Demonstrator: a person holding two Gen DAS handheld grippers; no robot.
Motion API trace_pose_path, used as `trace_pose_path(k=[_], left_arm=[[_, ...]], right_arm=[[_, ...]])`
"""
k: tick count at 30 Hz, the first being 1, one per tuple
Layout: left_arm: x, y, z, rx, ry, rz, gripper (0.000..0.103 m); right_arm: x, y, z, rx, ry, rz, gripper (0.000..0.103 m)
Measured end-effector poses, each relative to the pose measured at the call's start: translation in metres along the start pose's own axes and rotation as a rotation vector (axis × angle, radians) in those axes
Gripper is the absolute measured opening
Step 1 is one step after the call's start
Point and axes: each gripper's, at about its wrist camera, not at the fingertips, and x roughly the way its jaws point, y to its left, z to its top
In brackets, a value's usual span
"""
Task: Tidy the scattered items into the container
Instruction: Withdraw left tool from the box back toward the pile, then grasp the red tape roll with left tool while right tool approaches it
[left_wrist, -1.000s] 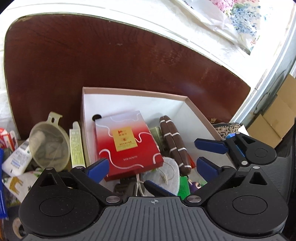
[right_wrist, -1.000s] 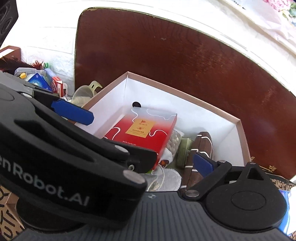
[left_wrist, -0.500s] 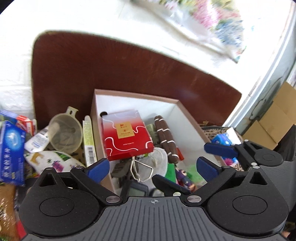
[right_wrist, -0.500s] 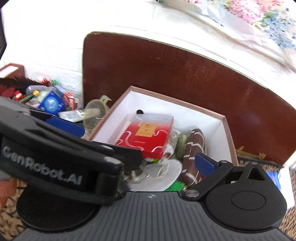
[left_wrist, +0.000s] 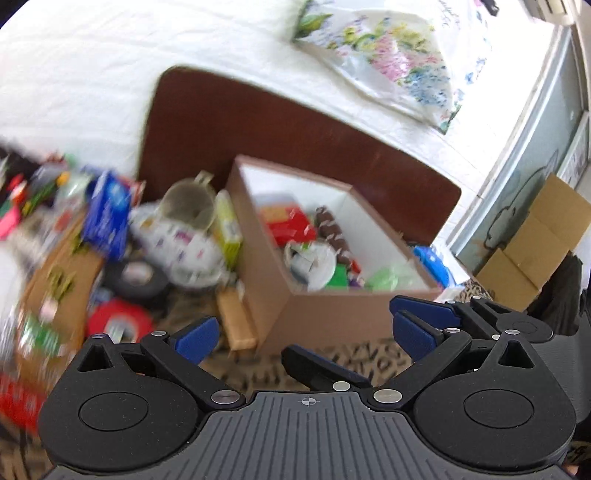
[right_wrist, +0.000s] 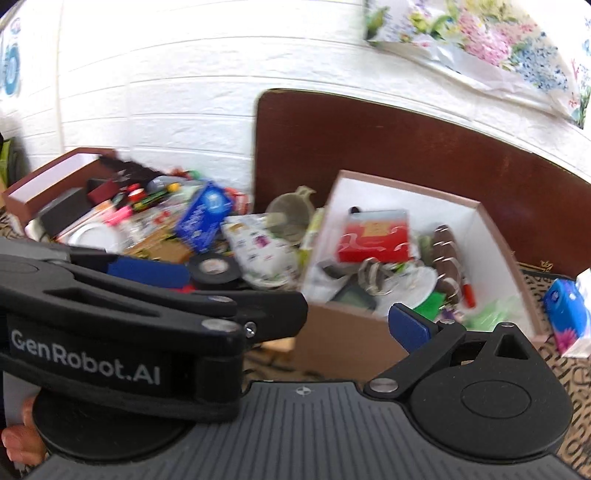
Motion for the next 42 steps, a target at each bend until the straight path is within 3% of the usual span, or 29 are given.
trace_pose_path(k=[6,14,18,24,42], left_arm=[[-0.025,0.030,-0.036,-0.001,0.021,0.048,0.103],[-0.028,0.069,-0.057,0.044,0.007,0.126,0.103],[-0.016,0.089,-0.054,0.017,0.027,0.136,0.102],[0.007,0.111,-0.051,-0.016,0.093,0.132,0.092],[0.057,0.147,-0.011,-0.039,0.120,0.132,0.083]], right_arm=[[-0.002,0.048,-0.034,-0.033,-0.018,0.025,0.101],[0.022,0.089,-0.061,-0.022,-0.005,0.065,0.101],[0.035,0.099,-0.070,-0.048,0.008,0.047,0.101],[0.059,0.096,-0.076,-0.040,0.039,0.037,0.098],[0.119,0.089,-0.063,-0.023,0.075,0.097,0.071]])
